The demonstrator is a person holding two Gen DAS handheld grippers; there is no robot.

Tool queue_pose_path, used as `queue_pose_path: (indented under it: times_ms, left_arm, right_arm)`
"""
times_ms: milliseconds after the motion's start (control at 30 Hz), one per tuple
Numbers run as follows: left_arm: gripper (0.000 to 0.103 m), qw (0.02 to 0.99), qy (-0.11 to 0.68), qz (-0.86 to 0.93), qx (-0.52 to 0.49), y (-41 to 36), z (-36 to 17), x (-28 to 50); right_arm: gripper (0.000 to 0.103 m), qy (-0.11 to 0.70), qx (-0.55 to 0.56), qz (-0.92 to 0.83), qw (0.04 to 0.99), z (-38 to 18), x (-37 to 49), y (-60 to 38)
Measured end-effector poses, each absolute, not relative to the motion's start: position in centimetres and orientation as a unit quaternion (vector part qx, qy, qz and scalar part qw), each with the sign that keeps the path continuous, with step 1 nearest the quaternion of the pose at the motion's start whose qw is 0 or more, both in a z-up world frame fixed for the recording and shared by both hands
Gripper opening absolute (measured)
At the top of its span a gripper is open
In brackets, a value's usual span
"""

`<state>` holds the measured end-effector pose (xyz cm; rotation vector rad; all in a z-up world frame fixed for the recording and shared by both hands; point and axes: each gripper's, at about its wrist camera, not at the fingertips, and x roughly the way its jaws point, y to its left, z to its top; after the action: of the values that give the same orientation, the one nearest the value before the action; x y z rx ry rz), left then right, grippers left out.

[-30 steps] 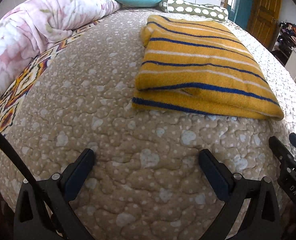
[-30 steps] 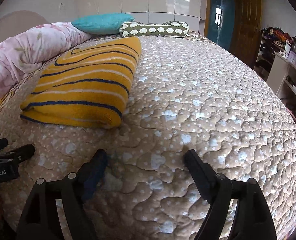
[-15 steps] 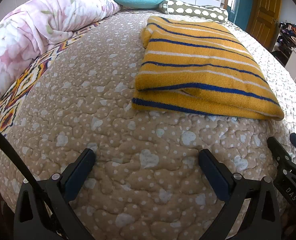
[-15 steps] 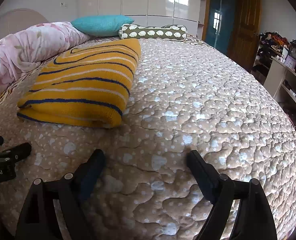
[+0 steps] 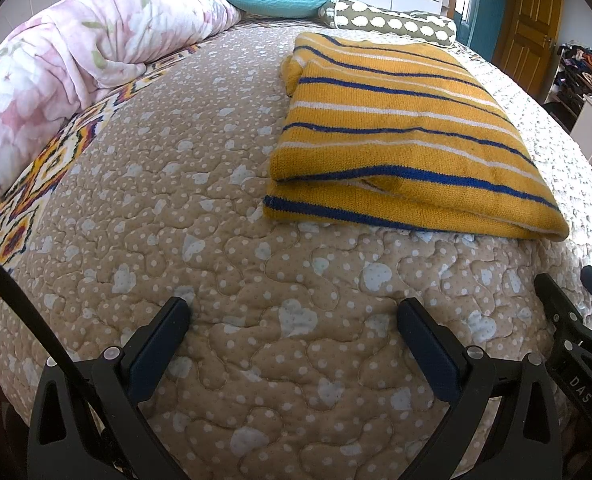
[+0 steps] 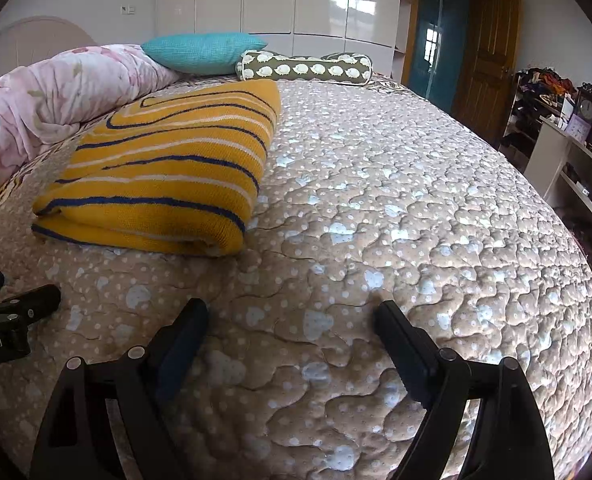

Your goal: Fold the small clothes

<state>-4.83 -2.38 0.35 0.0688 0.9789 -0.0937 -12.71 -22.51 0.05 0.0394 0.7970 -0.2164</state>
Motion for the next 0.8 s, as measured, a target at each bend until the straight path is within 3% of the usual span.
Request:
queue_pose_path:
  times_ms: [800]
  left_arm:
    - [0.103, 0.884, 0.464, -0.044, 0.033, -2.54, 0.28, -4.9]
  right_arm:
    - [0.09, 0.385, 0.018, -0.111, 0.916, 0.14, -12.87, -22.27]
